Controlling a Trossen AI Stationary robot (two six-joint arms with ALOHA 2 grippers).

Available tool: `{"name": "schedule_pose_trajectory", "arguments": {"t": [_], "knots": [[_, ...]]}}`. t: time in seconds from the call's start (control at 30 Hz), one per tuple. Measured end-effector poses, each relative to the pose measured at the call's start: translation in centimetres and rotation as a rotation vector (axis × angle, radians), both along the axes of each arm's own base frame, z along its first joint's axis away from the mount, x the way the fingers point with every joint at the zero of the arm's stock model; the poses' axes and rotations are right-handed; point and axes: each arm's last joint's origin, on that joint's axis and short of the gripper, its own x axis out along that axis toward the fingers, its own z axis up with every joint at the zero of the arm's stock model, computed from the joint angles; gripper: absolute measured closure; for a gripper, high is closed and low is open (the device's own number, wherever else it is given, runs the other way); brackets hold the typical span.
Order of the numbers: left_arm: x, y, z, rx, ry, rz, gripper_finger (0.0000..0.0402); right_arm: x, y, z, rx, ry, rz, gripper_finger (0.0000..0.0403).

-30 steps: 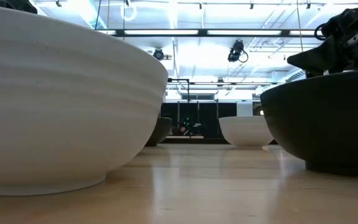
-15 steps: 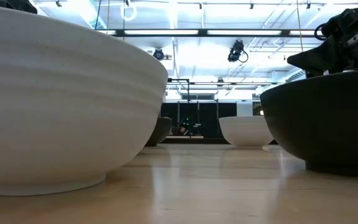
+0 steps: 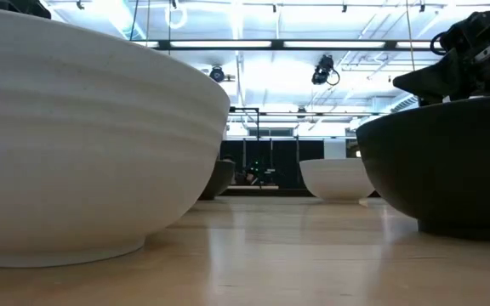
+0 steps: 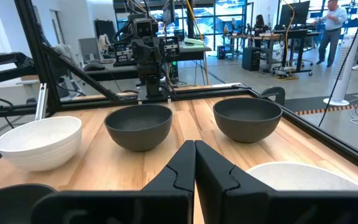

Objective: Nest bowls inside each other

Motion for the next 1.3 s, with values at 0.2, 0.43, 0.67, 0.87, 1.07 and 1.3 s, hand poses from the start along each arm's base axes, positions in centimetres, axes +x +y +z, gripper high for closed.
{"name": "schedule_pose_trajectory", "arguments": {"t": [0.2, 0.43, 0.67, 0.87, 1.07, 1.3], "knots": [[0.00, 0.00, 0.00, 0.000, 0.000, 0.000, 0.0311, 0.00, 0.00, -0.02, 0.000, 0.001, 0.000, 0.0389], [0.00, 0.00, 0.00, 0.000, 0.000, 0.000, 0.0315, 0.00, 0.00, 0.00, 0.000, 0.000, 0.000, 0.0389], [0.00, 0.00, 0.00, 0.000, 0.000, 0.000, 0.0317, 0.00, 0.00, 0.00, 0.000, 0.000, 0.000, 0.0389], [0.00, 0.00, 0.00, 0.000, 0.000, 0.000, 0.0311, 0.00, 0.00, -0.01, 0.000, 0.000, 0.000, 0.0389], [0.00, 0.00, 0.01, -0.001, -0.001, 0.000, 0.0317, 0.00, 0.00, -0.01, -0.001, 0.000, 0.000, 0.0389], [-0.01, 0.00, 0.12, -0.002, -0.012, 0.000, 0.0314, 0.01, 0.00, 0.21, 0.006, -0.022, 0.000, 0.0389]]}}
